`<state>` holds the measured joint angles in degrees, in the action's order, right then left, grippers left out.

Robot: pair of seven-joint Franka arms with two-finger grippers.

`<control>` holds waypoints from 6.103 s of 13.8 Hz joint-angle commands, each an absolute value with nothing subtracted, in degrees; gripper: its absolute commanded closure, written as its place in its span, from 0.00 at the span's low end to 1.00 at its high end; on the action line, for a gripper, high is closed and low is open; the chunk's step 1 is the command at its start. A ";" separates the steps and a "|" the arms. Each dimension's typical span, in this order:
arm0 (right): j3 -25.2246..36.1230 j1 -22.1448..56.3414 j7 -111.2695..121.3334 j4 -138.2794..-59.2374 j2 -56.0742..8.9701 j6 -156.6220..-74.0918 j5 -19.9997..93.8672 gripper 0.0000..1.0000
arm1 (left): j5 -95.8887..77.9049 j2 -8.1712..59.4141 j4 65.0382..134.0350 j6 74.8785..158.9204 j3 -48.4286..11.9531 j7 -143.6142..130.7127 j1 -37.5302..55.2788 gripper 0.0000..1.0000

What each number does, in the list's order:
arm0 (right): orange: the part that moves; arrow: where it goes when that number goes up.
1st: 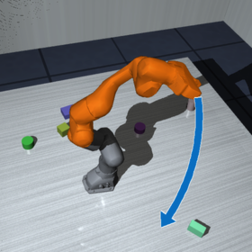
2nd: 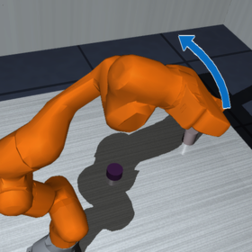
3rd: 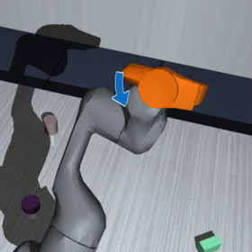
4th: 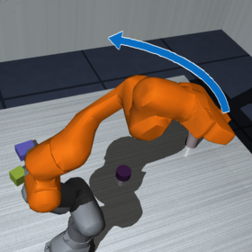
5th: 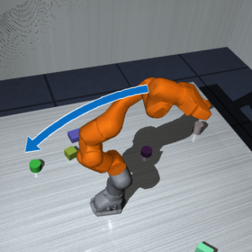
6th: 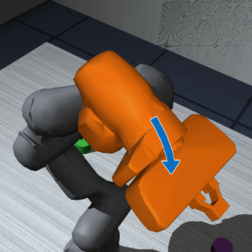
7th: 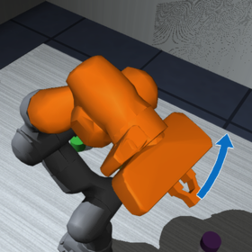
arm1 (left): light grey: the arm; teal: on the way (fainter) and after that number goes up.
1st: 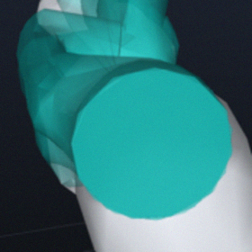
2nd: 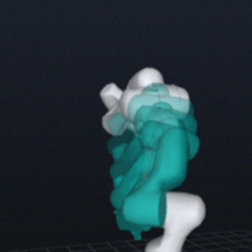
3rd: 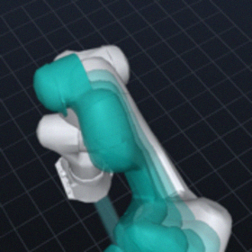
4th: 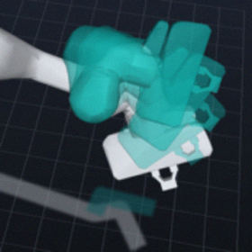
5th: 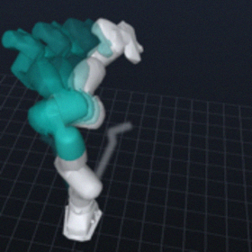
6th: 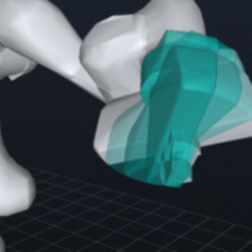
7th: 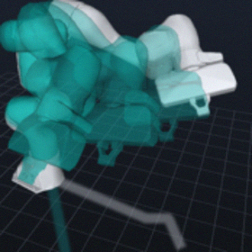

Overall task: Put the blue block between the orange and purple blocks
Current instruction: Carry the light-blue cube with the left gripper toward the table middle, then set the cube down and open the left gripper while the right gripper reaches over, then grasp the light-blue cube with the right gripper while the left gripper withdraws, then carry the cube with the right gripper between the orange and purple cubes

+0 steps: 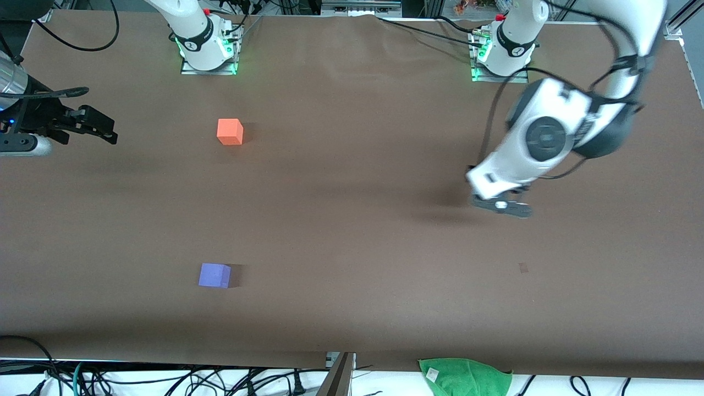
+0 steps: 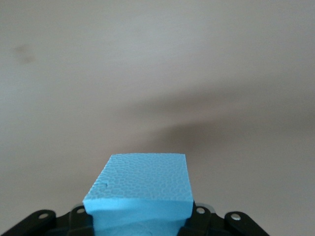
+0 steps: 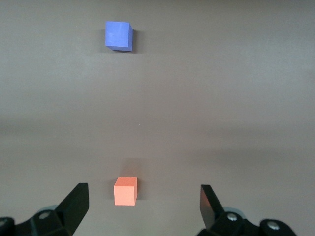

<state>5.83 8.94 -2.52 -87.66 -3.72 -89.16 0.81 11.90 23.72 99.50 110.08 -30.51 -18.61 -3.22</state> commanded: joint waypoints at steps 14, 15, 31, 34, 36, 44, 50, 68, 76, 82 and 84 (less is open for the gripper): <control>5.54 8.00 -2.28 -86.92 -8.26 -89.12 0.97 0.00 | 13.09 48.87 83.50 130.25 -16.96 -50.27 31.73 0.55; 5.54 7.91 -2.29 -86.92 -8.44 -89.21 1.05 0.00 | 13.27 48.95 83.50 130.25 -16.96 -50.27 31.99 0.17; 4.83 16.85 -11.38 -88.68 -16.78 -91.65 9.12 0.00 | 11.25 21.99 83.14 97.32 -17.75 -36.31 13.12 0.00; 4.83 26.95 -25.44 -88.86 -19.85 -98.32 9.58 0.00 | 11.25 17.77 83.14 94.13 -17.75 -30.96 6.53 0.00; 4.83 32.93 -33.19 -88.77 -22.66 -104.20 11.32 0.00 | 9.07 15.83 83.06 94.13 -17.93 -29.36 1.61 0.00; 4.83 48.06 -47.20 -88.24 -36.46 -126.90 12.57 0.00 | 3.61 8.62 83.32 88.87 -17.67 -14.53 -7.72 0.00; 5.19 50.54 -47.37 -87.28 -41.65 -132.44 9.85 0.00 | 1.14 8.53 84.02 86.66 -17.67 -8.35 -10.72 0.00; 5.54 39.23 -29.40 -86.74 -36.06 -121.32 8.53 1.00 | -0.44 -5.10 102.48 97.21 -1.58 2.02 1.93 0.00; 8.35 23.48 -7.30 -110.71 -23.47 -128.20 9.05 1.00 | -0.44 -3.78 100.90 96.06 -2.11 1.67 1.76 0.00; 8.35 21.62 -4.14 -118.92 -24.52 -140.53 12.90 1.00 | -0.44 -3.69 100.81 95.98 -2.29 1.49 1.76 0.00; 8.17 21.71 -3.34 -119.00 -25.66 -142.11 13.62 0.95 | -0.44 -3.69 100.81 96.06 -2.29 1.23 1.84 0.00</control>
<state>8.78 22.33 -5.45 -117.65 -25.86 -140.07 11.61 0.61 -3.68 101.11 96.02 -2.44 0.58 1.66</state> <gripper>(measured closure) 0.432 0.000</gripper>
